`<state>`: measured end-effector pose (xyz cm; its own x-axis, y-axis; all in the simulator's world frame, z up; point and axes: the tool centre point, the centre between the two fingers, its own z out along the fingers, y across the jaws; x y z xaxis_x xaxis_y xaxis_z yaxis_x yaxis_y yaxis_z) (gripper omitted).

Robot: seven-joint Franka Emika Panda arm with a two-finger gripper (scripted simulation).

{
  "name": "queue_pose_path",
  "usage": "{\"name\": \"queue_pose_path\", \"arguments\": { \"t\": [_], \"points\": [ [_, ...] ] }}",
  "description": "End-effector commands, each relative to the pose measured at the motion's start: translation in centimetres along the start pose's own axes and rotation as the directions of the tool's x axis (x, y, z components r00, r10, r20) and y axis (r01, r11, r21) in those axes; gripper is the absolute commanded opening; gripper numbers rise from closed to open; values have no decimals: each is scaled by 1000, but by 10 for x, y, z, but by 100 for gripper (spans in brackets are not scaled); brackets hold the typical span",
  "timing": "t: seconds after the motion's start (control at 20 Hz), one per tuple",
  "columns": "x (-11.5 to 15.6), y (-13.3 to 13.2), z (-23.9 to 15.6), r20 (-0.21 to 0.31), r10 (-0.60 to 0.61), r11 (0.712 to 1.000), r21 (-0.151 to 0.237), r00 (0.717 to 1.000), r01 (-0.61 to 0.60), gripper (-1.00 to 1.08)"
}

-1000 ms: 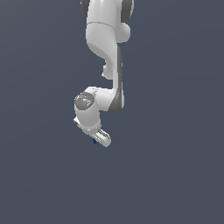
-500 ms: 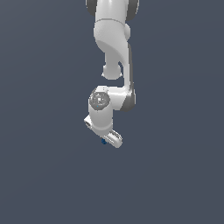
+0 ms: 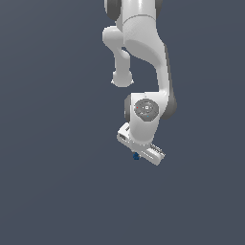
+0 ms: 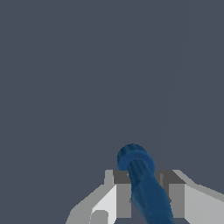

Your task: Pick up the object and move it to a goal position.

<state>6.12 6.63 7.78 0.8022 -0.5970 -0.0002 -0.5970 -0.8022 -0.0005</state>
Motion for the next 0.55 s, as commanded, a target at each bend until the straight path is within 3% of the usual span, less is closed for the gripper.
{"name": "queue_pose_path", "arguments": {
  "t": [0.0,0.25,0.5],
  "points": [
    [-8,-19,-5,0,2,1000,-1,1000,-2,-100],
    [-18,-42,-10,0,2,1000,-1,1000,-2,-100],
    [-18,-47,-11,0,2,1000,-1,1000,-2,-100]
  ]
}}
